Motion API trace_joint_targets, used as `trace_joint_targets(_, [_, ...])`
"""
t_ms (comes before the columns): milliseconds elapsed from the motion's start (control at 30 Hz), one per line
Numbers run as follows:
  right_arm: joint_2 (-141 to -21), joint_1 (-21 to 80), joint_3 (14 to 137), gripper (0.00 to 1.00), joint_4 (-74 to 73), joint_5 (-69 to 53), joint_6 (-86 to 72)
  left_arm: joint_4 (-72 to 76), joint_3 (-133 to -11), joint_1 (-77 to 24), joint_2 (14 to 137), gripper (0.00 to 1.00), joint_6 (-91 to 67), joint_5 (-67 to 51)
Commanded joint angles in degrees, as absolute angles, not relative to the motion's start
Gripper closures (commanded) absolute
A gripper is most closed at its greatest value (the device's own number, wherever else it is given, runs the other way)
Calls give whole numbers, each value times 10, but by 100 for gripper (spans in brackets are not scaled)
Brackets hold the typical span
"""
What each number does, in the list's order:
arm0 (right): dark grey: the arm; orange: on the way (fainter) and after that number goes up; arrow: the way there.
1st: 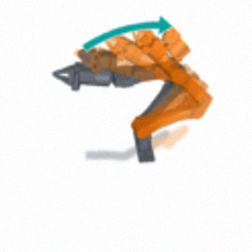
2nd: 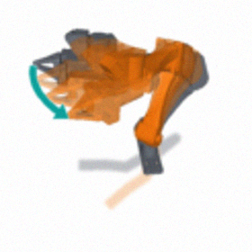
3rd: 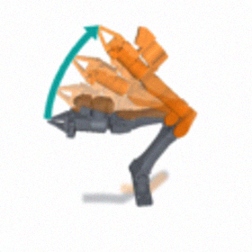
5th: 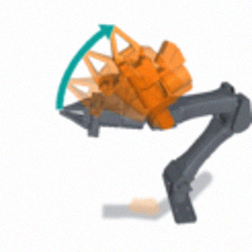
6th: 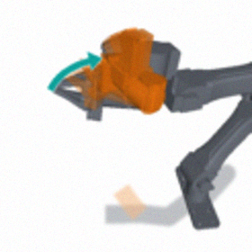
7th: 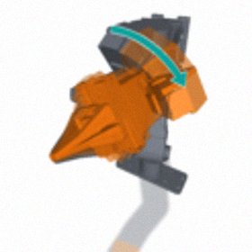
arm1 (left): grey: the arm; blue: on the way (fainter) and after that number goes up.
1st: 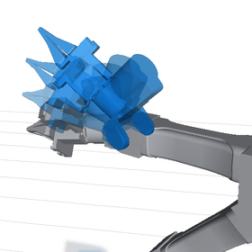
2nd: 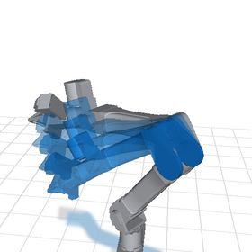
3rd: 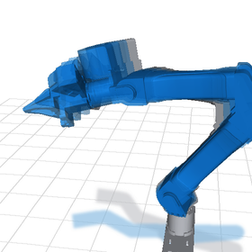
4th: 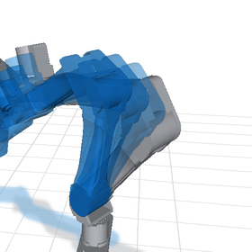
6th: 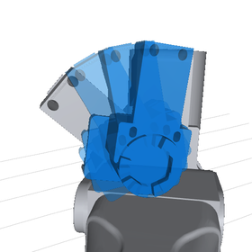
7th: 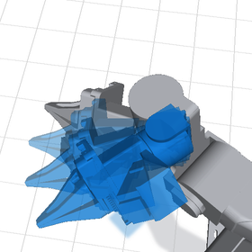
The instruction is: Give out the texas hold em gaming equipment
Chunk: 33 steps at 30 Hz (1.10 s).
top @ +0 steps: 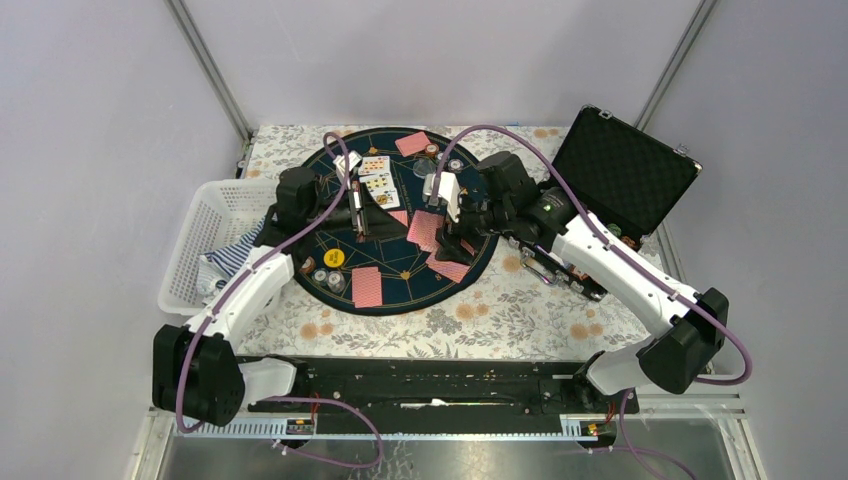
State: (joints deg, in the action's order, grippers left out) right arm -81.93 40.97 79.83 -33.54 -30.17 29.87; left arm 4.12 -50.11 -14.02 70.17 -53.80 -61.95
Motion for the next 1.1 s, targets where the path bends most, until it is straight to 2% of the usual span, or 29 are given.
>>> trace_joint_targets(0, [-795,409,797,100,-305,-339,285,92,-506,-139,675,84,-556,-639])
trace_joint_targets(33, [-795,409,796,100,-306,-340,286,101,-503,-137,672,76,-564,-640])
trace_joint_targets(100, [-794,409,796,100,-308,-344,289,122,-499,-134,668,68,-581,-640])
trace_joint_targets(300, [-794,409,795,100,-309,-350,290,135,-503,-136,672,64,-595,-637])
trace_joint_targets(400, [-795,409,796,100,-307,-352,290,137,-506,-146,677,65,-594,-639])
trace_joint_targets(600, [-797,409,801,100,-306,-357,287,126,-508,-156,685,75,-590,-638])
trace_joint_targets(800, [-795,409,802,100,-307,-359,286,107,-508,-157,696,75,-583,-632])
trace_joint_targets(933, [-794,409,801,100,-308,-359,286,94,-512,-160,701,71,-578,-630])
trace_joint_targets(1067, [-795,409,802,100,-307,-359,286,91,-513,-161,700,78,-573,-632])
